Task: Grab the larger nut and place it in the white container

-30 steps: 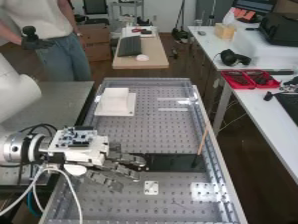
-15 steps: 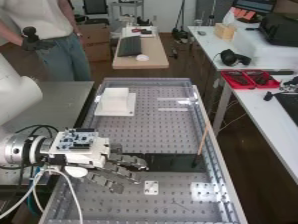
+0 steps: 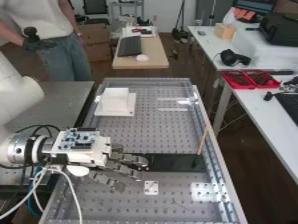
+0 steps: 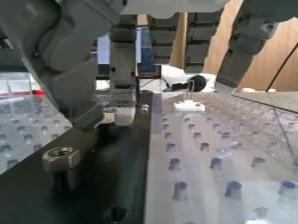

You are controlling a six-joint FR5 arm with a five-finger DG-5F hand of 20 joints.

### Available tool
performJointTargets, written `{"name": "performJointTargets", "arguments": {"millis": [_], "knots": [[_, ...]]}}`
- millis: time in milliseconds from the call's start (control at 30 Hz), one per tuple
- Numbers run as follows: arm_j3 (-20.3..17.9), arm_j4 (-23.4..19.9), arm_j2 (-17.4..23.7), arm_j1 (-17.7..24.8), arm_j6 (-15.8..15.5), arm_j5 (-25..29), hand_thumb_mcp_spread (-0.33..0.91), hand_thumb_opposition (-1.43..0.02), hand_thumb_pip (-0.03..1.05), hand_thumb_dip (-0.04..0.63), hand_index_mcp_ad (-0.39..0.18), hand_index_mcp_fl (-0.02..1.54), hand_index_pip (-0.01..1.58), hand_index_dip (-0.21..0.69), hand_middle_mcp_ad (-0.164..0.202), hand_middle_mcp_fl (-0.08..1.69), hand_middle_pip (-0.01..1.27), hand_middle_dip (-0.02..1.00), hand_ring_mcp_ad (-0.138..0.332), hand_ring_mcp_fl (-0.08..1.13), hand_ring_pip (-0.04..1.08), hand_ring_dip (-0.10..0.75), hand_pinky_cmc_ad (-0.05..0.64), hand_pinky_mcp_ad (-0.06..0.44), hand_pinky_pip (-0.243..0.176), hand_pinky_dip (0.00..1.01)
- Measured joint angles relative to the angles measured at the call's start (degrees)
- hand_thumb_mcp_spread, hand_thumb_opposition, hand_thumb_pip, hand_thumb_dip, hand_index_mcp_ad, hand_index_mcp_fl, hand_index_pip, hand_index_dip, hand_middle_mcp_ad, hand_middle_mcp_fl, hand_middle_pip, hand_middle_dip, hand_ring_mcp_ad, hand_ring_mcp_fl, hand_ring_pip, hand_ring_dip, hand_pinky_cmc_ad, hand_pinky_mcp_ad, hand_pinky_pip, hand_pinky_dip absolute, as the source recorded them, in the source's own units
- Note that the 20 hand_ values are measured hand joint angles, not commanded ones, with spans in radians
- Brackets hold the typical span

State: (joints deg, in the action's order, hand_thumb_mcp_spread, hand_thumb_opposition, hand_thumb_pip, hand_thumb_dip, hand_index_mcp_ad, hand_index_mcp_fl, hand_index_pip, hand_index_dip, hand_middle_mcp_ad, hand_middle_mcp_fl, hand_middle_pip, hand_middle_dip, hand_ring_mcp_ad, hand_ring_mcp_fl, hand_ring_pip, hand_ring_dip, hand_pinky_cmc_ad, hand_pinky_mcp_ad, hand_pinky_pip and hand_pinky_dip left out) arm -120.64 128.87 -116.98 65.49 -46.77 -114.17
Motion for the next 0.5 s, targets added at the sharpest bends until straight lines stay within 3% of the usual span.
{"name": "performJointTargets", "arguments": {"millis": [500], "knots": [[0.04, -1.2, 2.64, 1.21, 1.34, -0.26, 0.29, -0.81, 0.82, 0.155, -0.087, 0.3, 1.54, -0.044, 0.075, 0.0, 0.11, 0.07, 0.127, 0.0, 0.36, -0.012, 0.349, 0.291, -0.12, 0.88]]}}
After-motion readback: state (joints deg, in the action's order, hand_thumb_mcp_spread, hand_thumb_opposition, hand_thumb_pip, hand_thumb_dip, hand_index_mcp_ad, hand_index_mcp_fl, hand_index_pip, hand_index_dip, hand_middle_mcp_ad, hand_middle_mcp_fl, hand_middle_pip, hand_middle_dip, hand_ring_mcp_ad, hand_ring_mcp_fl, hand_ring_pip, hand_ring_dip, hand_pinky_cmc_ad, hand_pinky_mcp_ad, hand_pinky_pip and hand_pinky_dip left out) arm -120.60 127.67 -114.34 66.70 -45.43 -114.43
